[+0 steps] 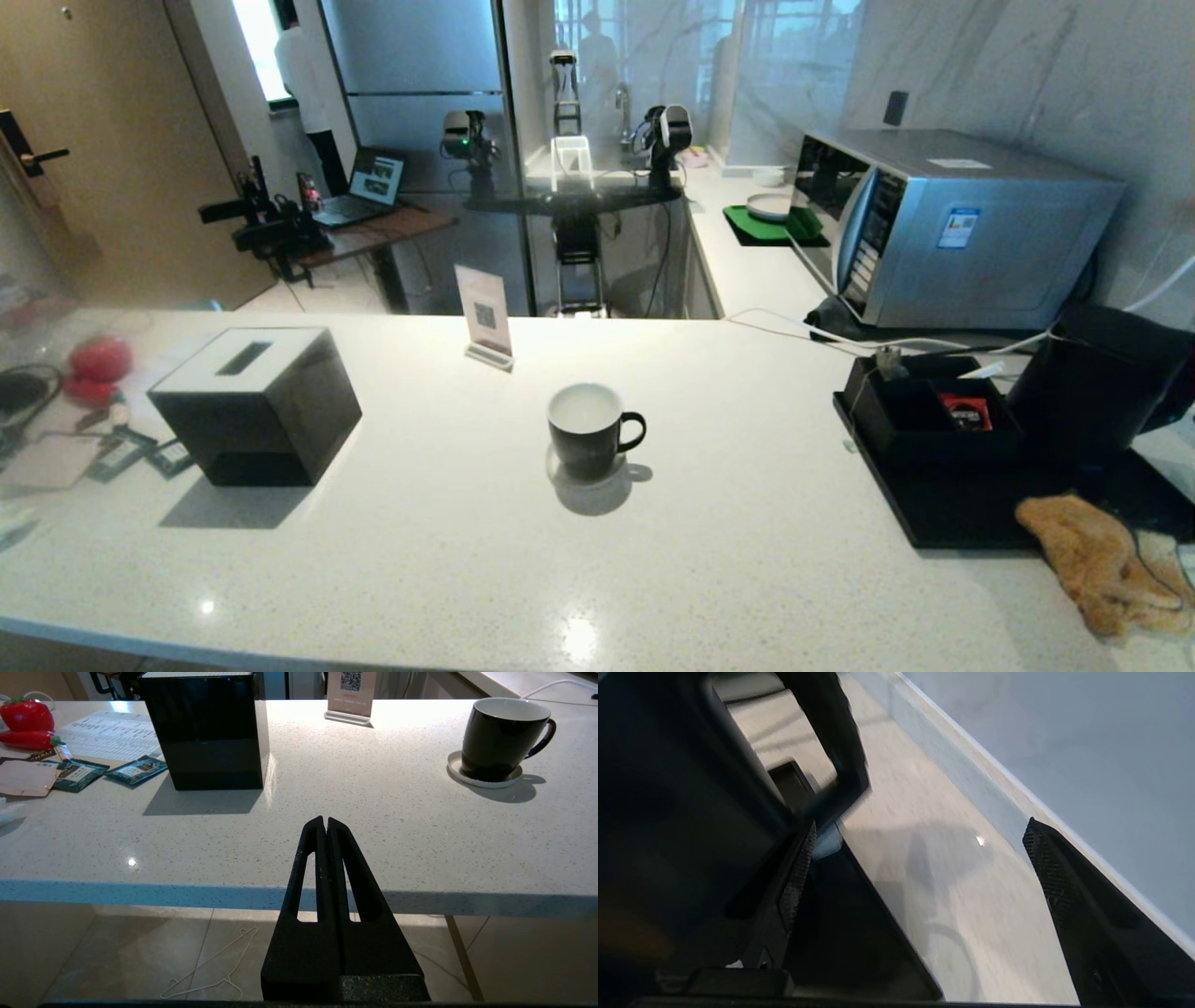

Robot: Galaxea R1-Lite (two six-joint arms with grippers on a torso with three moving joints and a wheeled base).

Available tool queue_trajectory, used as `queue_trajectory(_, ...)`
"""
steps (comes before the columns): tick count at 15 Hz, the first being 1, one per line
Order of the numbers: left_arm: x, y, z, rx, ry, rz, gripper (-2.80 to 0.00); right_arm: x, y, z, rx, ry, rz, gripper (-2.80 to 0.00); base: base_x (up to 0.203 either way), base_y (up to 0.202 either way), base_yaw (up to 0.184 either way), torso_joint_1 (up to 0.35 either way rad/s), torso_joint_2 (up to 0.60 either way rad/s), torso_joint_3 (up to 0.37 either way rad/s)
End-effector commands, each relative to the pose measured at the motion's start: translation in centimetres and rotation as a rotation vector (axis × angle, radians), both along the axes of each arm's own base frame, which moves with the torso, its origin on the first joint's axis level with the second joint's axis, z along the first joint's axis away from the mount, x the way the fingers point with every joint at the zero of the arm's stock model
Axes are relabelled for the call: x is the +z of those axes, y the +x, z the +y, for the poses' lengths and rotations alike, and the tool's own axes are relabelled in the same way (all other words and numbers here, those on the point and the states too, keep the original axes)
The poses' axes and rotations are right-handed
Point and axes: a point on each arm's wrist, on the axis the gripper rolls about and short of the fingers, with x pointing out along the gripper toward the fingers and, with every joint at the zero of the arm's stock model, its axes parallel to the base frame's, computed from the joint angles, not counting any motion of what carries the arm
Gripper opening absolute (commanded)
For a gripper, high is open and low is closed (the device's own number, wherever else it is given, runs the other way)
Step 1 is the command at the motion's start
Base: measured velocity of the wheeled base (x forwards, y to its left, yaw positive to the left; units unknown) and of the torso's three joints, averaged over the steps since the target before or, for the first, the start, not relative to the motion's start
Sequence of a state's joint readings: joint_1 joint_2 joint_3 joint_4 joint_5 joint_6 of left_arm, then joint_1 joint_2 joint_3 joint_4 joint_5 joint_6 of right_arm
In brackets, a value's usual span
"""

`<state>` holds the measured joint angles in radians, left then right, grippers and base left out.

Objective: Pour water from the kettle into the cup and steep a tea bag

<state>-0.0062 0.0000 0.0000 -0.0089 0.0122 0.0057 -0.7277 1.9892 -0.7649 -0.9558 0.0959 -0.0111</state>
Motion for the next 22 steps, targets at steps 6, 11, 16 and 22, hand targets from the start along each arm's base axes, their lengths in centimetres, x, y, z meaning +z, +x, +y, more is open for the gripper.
queue_trajectory(6,0.0,0.0,0.0,0.000,0.000,0.001,-2.80,-1.8,2.9,-2.4,0.054,-0.017,-0.039,0.00,0.000,0.000,0.000,0.000,0.00,0.000)
queue_trajectory(11,0.0,0.0,0.0,0.000,0.000,0.001,-2.80,-2.4,3.7,-3.1,0.092,-0.029,-0.067,0.00,0.000,0.000,0.000,0.000,0.00,0.000)
queue_trajectory(16,0.0,0.0,0.0,0.002,0.000,0.001,-2.80,-2.4,5.0,-4.2,0.093,-0.059,-0.099,0.00,0.000,0.000,0.000,0.000,0.00,0.000)
queue_trajectory(22,0.0,0.0,0.0,0.000,0.000,0.001,-2.80,-2.3,6.0,-5.1,0.095,-0.079,-0.126,0.00,0.000,0.000,0.000,0.000,0.00,0.000)
